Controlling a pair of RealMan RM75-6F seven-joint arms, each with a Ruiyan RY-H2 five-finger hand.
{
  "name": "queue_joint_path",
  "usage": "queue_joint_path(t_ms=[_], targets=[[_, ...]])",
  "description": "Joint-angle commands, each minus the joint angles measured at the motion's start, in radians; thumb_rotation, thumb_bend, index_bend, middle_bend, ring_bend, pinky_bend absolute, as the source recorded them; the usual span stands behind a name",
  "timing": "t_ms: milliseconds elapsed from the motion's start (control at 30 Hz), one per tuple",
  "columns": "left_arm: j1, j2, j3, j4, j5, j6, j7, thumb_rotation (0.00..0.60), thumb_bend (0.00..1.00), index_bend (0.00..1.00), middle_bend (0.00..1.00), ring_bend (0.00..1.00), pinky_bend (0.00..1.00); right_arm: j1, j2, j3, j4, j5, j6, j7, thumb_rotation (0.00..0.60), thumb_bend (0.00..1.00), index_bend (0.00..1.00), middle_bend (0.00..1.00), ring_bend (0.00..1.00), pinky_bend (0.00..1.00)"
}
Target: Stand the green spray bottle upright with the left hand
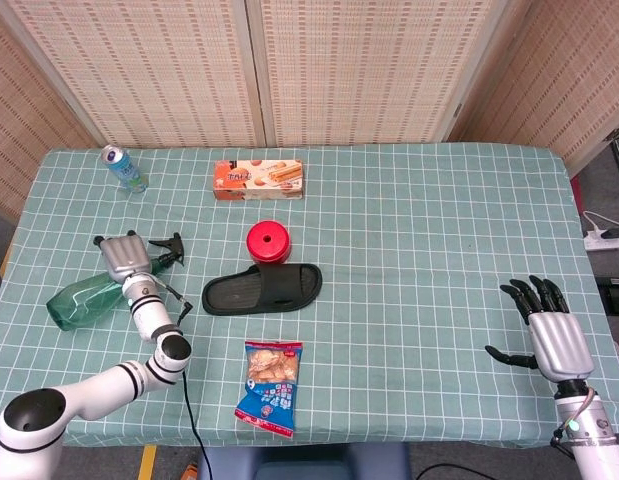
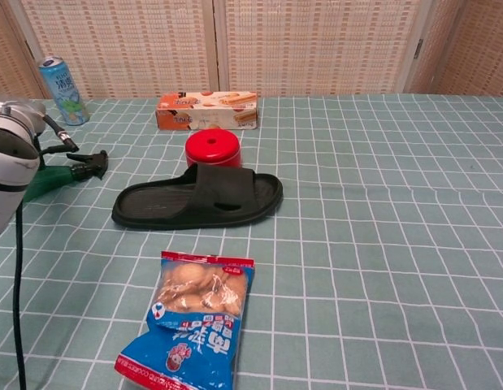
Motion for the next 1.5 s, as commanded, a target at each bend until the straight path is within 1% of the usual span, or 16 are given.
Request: queue_joint_path(t_ms=[33, 167, 333, 433, 500, 700, 833, 1100, 1200, 1333, 1433, 1500], targets=[[-0.013, -0.017, -0.022, 0.015, -0.025, 0.007, 0.044, 0.600, 0.25, 0.27, 0.39, 0.35, 0.17, -0.001, 0.000, 0.000, 0.000, 0.000, 0.002, 0.002, 0.600, 0.00, 0.17, 0.12, 0.00, 0.00], [-0.014, -0.030, -0.039, 0.038, -0.035, 0.003, 0.054, 0.600, 0.25, 0.28, 0.38, 0.35, 0.17, -0.001, 0.000, 0.000, 0.000, 0.002, 0.001, 0.001, 0.600, 0.00, 0.17, 0.12, 0.00, 0.00], [-0.018, -0.045, -0.057, 0.084, -0.035, -0.028, 0.056, 0.600, 0.25, 0.31, 0.32, 0.28, 0.15, 0.000, 0.001, 0.001, -0.001, 0.004, -0.001, -0.001, 0.600, 0.00, 0.17, 0.12, 0.00, 0.00], [-0.019, -0.050, -0.062, 0.097, -0.034, -0.036, 0.052, 0.600, 0.25, 0.32, 0.32, 0.28, 0.15, -0.001, 0.001, 0.001, -0.001, 0.004, -0.001, -0.001, 0.600, 0.00, 0.17, 0.12, 0.00, 0.00], [-0.020, -0.060, -0.067, 0.124, -0.033, -0.060, 0.049, 0.600, 0.25, 0.34, 0.31, 0.28, 0.14, 0.000, 0.001, 0.001, -0.001, 0.004, -0.001, -0.003, 0.600, 0.00, 0.17, 0.12, 0.00, 0.00], [-0.028, -0.098, -0.075, 0.202, -0.026, -0.112, 0.052, 0.600, 0.26, 0.36, 0.31, 0.28, 0.14, 0.000, -0.002, 0.002, -0.002, 0.008, -0.001, -0.016, 0.600, 0.00, 0.17, 0.12, 0.00, 0.00], [-0.037, -0.112, -0.089, 0.220, -0.030, -0.126, 0.070, 0.600, 0.26, 0.36, 0.30, 0.26, 0.13, 0.000, -0.004, 0.003, -0.003, 0.012, 0.000, -0.024, 0.600, 0.00, 0.17, 0.12, 0.00, 0.00], [-0.052, -0.142, -0.095, 0.274, 0.009, -0.163, 0.056, 0.600, 0.25, 0.37, 0.29, 0.25, 0.13, -0.001, -0.005, 0.004, -0.003, 0.014, 0.002, -0.029, 0.600, 0.00, 0.17, 0.12, 0.00, 0.00], [-0.057, -0.149, -0.097, 0.299, 0.032, -0.182, 0.036, 0.600, 0.26, 0.39, 0.30, 0.25, 0.13, -0.001, -0.006, 0.004, -0.002, 0.015, 0.002, -0.030, 0.600, 0.00, 0.17, 0.12, 0.00, 0.00], [-0.057, -0.159, -0.091, 0.342, 0.076, -0.211, -0.011, 0.600, 0.27, 0.44, 0.32, 0.26, 0.15, -0.002, -0.006, 0.004, -0.001, 0.015, 0.004, -0.031, 0.600, 0.00, 0.17, 0.12, 0.00, 0.00], [-0.060, -0.171, -0.116, 0.371, 0.067, -0.223, -0.025, 0.600, 0.27, 0.44, 0.32, 0.26, 0.14, -0.002, -0.007, 0.004, 0.001, 0.011, 0.007, -0.021, 0.600, 0.00, 0.17, 0.12, 0.00, 0.00], [-0.062, -0.176, -0.122, 0.392, 0.066, -0.234, -0.016, 0.600, 0.27, 0.44, 0.32, 0.26, 0.14, -0.003, -0.008, 0.004, 0.004, 0.010, 0.007, -0.022, 0.600, 0.00, 0.17, 0.12, 0.00, 0.00]])
